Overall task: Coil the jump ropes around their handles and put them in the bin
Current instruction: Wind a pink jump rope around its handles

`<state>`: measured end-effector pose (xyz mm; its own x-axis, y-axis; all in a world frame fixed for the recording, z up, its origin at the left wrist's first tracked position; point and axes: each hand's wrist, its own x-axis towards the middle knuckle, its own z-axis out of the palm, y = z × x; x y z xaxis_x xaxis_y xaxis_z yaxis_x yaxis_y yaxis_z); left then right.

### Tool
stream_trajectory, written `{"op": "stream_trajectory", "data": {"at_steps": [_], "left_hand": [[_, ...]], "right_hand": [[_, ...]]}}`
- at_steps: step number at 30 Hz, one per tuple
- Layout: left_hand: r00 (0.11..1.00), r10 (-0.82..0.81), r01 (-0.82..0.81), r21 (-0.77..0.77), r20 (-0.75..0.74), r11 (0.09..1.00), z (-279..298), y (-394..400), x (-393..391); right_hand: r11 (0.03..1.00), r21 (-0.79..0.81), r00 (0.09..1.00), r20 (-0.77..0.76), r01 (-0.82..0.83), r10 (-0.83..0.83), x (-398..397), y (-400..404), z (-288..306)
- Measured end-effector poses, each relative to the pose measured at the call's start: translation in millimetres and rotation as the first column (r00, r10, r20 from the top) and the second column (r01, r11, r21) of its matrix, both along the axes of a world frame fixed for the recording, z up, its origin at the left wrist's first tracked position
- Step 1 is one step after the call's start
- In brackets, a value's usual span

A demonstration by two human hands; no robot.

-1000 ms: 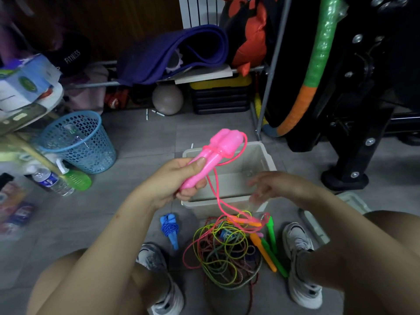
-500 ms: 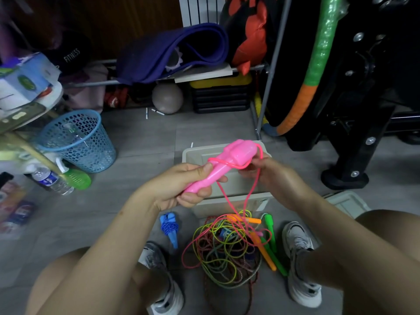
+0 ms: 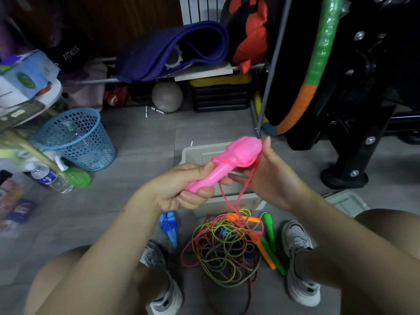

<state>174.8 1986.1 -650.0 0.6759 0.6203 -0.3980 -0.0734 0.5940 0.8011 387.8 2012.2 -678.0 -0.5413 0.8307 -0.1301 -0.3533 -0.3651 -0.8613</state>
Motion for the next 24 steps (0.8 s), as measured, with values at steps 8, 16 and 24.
{"op": "stream_trajectory", "data": {"at_steps": [8, 16, 24], "left_hand": [[0.884, 0.263, -0.194, 0.210, -0.387, 0.958, -3.5, 0.6, 8.1], [0.853, 0.229, -0.204, 0.104, -0.469, 0.973, -5.9, -3.0, 13.6], [0.740, 0.106, 0.004, 0.163, -0.664, 0.987, -11.4, -5.6, 14.8]], "right_hand": [[0.947, 0.217, 0.802, 0.507, 0.236, -0.316, 1.1, -8.4, -1.0], [0.740, 0.667, 0.284, 0.728, -0.083, -0.624, -7.3, -24.6, -11.7], [0.775, 0.623, 0.482, 0.715, -0.108, -0.507, -15.8, -24.5, -18.0]]}}
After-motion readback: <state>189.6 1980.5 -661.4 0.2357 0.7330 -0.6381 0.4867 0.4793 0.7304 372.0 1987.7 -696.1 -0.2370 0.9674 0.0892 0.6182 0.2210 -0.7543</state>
